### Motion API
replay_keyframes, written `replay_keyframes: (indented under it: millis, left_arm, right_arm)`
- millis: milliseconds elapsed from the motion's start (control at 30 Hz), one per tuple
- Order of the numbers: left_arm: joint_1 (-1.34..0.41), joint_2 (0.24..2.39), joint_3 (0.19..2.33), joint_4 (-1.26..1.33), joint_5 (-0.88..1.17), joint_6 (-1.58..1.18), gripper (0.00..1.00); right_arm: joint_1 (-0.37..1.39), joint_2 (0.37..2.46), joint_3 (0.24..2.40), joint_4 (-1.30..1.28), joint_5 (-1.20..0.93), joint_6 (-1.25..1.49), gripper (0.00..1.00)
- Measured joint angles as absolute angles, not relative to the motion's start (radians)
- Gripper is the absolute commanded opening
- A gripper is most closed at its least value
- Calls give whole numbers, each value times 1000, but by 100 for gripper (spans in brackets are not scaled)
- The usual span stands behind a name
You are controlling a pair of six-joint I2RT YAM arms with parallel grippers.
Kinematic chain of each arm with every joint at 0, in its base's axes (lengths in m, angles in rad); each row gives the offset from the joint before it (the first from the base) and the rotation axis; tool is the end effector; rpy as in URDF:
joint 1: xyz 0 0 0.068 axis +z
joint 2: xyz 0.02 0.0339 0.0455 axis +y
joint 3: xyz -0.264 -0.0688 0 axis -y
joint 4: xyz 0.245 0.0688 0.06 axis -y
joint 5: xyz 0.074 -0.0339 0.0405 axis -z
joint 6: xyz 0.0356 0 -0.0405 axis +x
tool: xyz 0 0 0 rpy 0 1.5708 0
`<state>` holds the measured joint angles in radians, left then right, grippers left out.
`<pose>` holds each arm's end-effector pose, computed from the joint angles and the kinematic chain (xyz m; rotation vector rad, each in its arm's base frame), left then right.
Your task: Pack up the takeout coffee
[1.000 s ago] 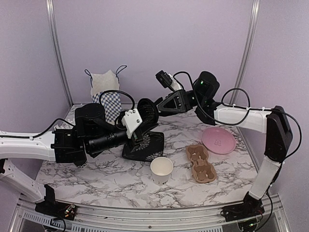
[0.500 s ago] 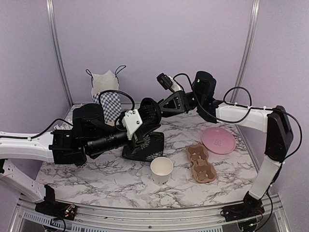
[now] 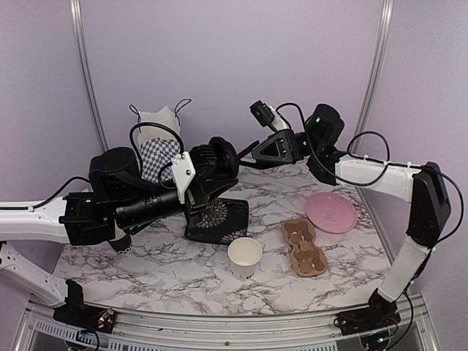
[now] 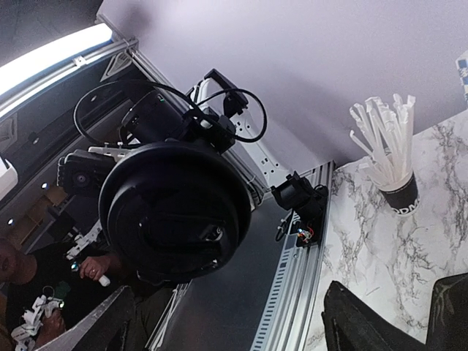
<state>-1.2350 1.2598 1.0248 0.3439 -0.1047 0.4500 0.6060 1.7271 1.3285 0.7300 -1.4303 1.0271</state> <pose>0.1024 -0.2822 0.3780 1.0504 1.0531 -0.5615 0.2963 0.2482 0.3602 -1.2411 1.5583 2.0437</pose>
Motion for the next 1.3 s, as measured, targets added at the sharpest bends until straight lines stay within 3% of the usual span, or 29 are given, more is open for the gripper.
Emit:
replay_keyframes:
  millis: [333, 900, 1300]
  left_arm:
    - [-1208, 1207, 1023, 355, 56, 355, 0]
    - [-1208, 1261, 1031, 354, 73, 341, 0]
    - [-1208, 1277, 1041, 354, 59, 347, 0]
  right_arm:
    - [634, 1666, 1316, 747, -1433, 1040, 87]
    - [688, 1667, 1358, 679, -1432, 993, 85]
    - [703, 1667, 1358, 677, -1432, 986, 75]
